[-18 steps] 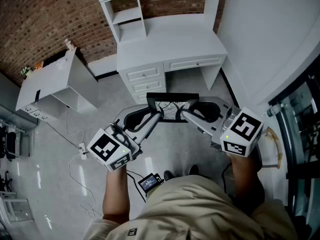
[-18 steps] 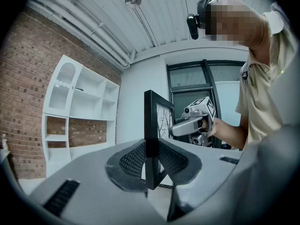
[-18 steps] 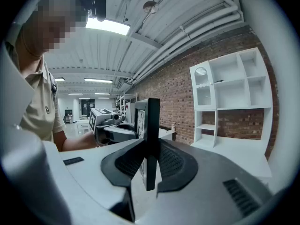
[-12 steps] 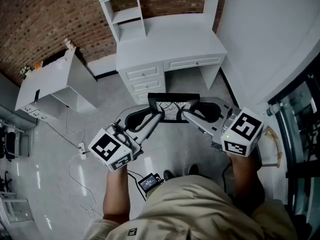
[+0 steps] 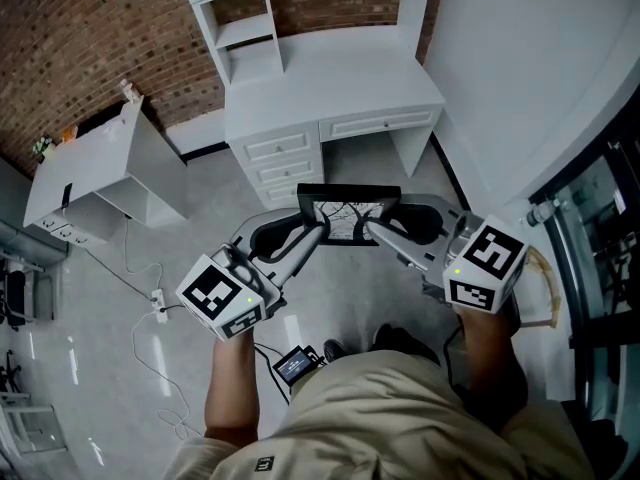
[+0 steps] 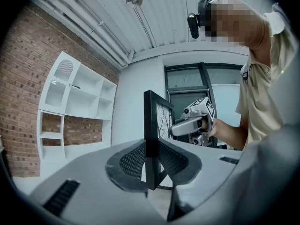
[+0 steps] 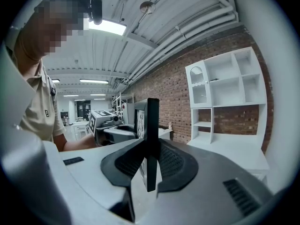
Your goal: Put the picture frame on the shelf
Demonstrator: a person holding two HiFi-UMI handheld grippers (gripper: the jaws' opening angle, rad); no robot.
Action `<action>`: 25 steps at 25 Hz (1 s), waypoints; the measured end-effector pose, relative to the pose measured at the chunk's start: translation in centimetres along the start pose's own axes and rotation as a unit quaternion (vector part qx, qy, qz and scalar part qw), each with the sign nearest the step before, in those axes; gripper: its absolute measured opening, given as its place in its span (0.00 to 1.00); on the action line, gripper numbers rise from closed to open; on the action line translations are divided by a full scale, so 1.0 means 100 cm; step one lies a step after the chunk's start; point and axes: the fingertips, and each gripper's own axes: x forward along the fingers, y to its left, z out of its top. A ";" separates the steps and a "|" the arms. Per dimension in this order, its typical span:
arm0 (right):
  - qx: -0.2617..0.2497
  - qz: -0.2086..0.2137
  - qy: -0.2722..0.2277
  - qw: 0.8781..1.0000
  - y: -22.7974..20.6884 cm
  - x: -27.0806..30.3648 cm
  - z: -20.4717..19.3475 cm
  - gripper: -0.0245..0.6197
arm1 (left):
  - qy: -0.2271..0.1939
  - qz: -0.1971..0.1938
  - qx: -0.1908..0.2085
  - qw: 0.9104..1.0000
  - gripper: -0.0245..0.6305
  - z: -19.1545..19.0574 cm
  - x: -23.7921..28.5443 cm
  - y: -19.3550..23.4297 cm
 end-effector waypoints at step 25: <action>0.023 0.026 -0.019 0.999 -0.238 -0.074 -0.033 0.16 | 0.041 0.020 0.003 0.999 0.16 -0.015 0.242 0.053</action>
